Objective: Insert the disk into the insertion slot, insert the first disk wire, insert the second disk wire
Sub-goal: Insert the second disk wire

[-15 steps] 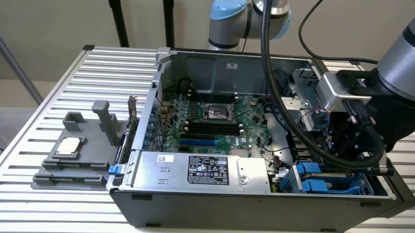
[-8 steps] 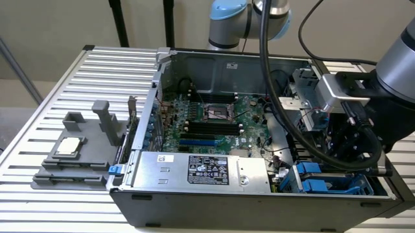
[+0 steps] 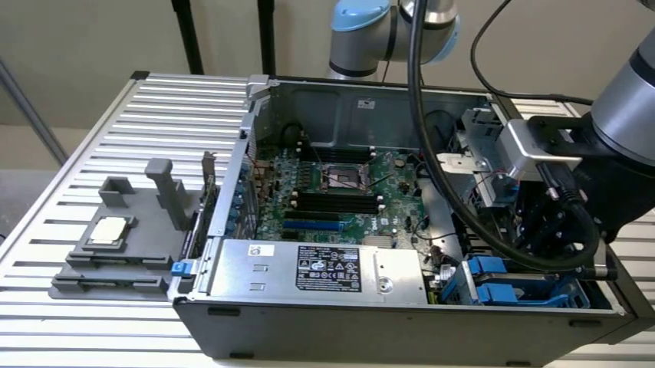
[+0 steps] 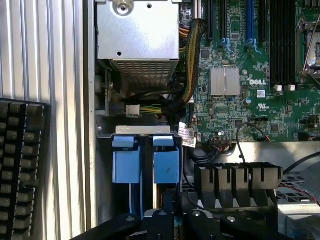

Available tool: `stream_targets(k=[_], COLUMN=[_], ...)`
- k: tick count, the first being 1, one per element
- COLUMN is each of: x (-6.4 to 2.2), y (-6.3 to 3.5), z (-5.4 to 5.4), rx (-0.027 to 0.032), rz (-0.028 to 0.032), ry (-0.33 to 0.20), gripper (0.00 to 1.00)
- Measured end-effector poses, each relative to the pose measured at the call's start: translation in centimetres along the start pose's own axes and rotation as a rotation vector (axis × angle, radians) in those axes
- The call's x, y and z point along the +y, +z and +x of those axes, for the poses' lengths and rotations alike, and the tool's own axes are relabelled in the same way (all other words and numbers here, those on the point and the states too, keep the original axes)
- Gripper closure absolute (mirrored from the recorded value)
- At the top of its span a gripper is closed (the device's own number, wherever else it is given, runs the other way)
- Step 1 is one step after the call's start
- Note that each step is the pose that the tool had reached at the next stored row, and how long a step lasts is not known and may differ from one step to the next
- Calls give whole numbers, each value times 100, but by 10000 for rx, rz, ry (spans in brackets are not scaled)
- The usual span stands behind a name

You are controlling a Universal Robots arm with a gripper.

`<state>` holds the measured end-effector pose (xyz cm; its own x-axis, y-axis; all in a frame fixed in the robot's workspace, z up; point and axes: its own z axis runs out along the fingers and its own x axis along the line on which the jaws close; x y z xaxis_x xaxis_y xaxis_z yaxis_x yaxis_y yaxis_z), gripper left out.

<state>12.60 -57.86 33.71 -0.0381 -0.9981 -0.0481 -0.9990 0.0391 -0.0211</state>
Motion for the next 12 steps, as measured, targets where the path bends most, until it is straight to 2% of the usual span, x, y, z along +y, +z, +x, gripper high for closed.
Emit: stream_targets(k=[3,4,8,12], x=[0,-1,6,86], y=[-4,-22,-133,-170], z=[0,2,12,22], rx=[-9,-8,-4,-5], rz=[-16,-26,-32,-32], ry=[3,4,4,4], gripper=[82,75,75,75])
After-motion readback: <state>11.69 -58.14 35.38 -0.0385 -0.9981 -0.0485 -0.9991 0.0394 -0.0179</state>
